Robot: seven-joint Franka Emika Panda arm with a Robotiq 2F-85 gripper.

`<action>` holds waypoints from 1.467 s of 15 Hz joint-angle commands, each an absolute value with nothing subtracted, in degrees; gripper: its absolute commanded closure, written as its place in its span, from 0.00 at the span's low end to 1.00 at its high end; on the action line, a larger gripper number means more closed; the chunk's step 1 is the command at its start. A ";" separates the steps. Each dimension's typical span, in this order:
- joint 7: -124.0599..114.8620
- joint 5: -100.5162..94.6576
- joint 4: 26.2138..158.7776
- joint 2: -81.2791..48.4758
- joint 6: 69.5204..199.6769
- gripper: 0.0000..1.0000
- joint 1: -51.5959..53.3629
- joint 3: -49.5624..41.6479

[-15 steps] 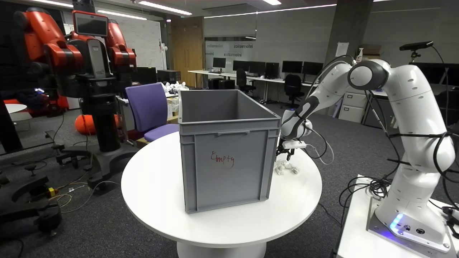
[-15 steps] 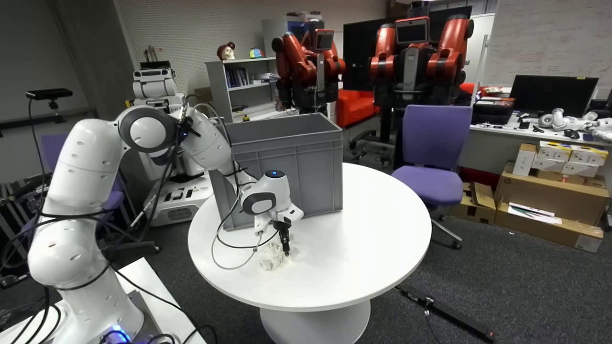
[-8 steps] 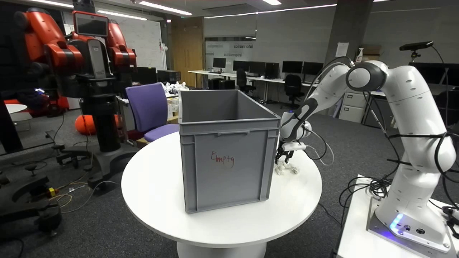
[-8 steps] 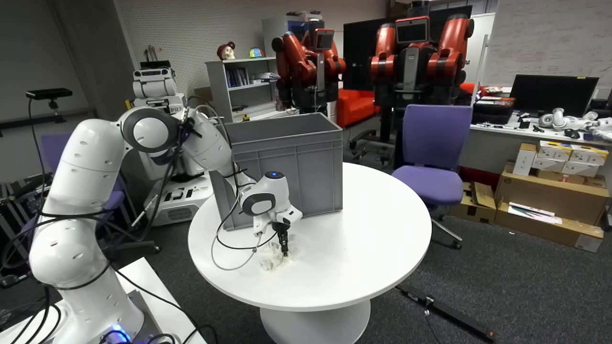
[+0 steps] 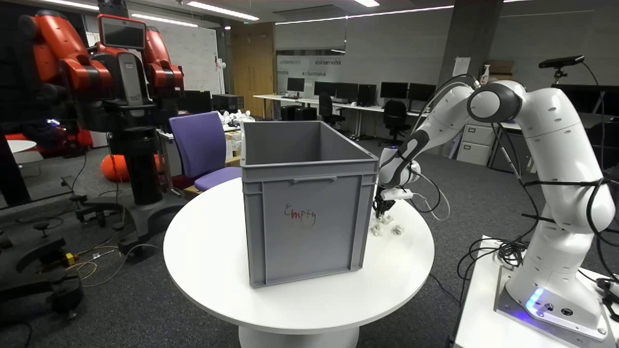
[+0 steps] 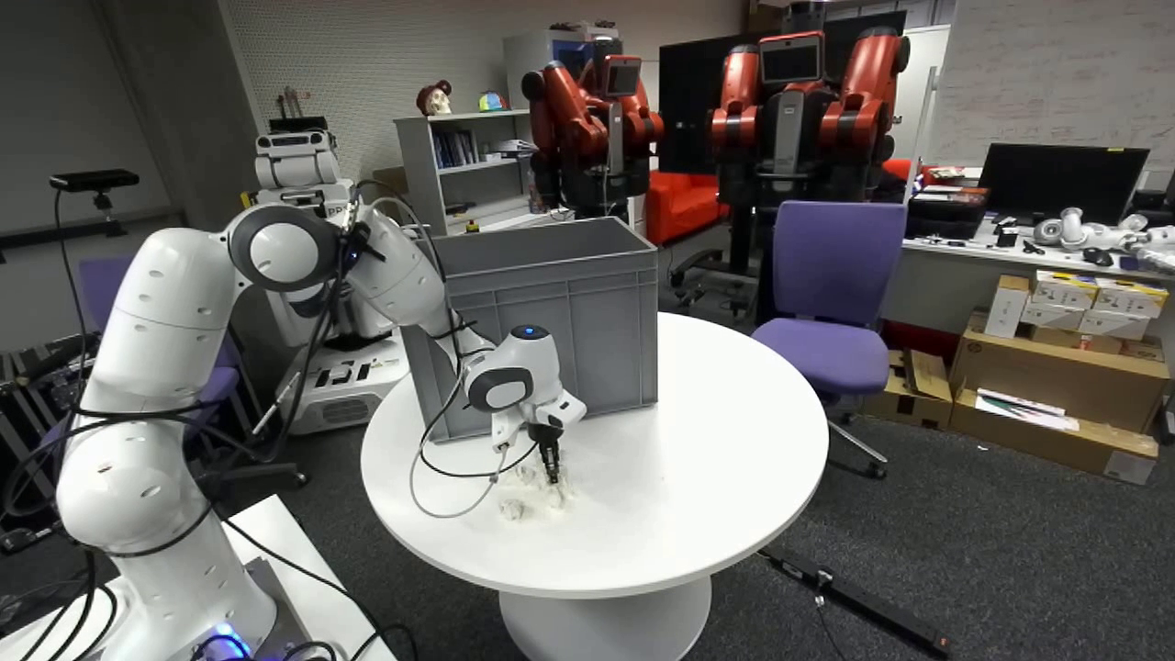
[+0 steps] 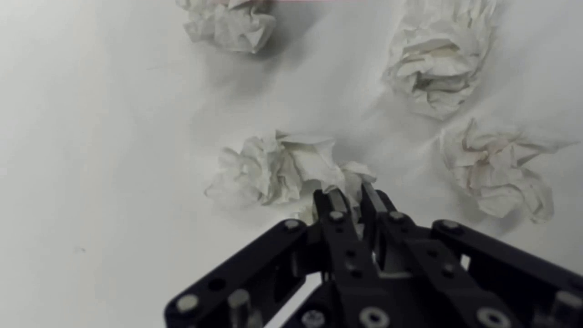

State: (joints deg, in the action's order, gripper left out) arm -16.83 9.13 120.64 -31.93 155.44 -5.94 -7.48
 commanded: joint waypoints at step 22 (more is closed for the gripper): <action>-32.94 6.39 124.69 11.34 154.12 0.99 -6.67 -4.32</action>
State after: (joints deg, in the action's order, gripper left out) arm -26.69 10.17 121.45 5.51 152.44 -6.86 -7.14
